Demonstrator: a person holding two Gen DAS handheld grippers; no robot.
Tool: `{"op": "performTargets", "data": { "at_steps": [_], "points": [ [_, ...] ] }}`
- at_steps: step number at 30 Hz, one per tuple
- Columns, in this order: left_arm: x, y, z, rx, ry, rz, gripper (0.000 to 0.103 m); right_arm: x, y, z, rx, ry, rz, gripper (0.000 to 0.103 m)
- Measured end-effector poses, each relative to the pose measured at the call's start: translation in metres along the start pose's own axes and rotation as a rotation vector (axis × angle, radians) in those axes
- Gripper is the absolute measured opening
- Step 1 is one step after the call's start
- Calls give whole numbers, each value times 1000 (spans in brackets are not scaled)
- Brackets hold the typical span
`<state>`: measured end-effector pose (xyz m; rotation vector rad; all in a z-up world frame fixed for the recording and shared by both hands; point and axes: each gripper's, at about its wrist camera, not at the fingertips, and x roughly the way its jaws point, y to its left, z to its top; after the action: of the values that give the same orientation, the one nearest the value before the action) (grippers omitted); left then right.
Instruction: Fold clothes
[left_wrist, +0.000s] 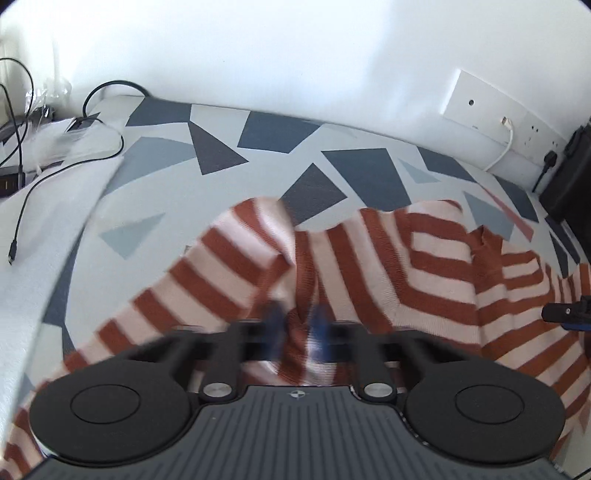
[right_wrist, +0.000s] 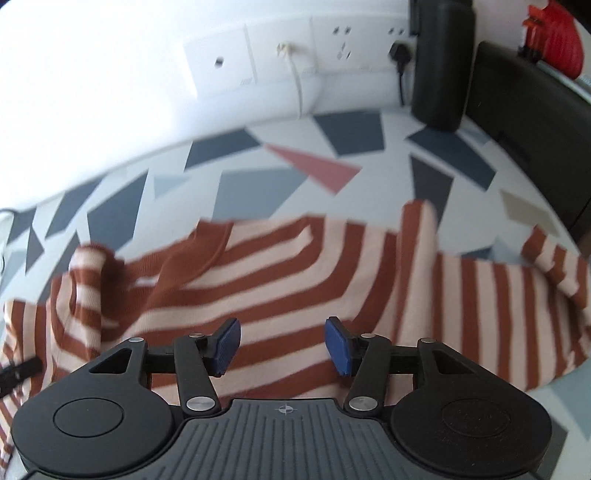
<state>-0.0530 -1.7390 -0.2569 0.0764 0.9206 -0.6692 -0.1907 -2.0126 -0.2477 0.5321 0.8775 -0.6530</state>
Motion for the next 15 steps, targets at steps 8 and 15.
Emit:
{"op": "performTargets", "data": {
  "at_steps": [8, 15],
  "points": [
    [-38, 40, -17, -86, 12, 159, 11, 9, 49, -9, -102, 40, 50, 48],
    [-68, 36, -19, 13, -20, 225, 59, 11, 79, -9, -169, 29, 52, 48]
  ]
}}
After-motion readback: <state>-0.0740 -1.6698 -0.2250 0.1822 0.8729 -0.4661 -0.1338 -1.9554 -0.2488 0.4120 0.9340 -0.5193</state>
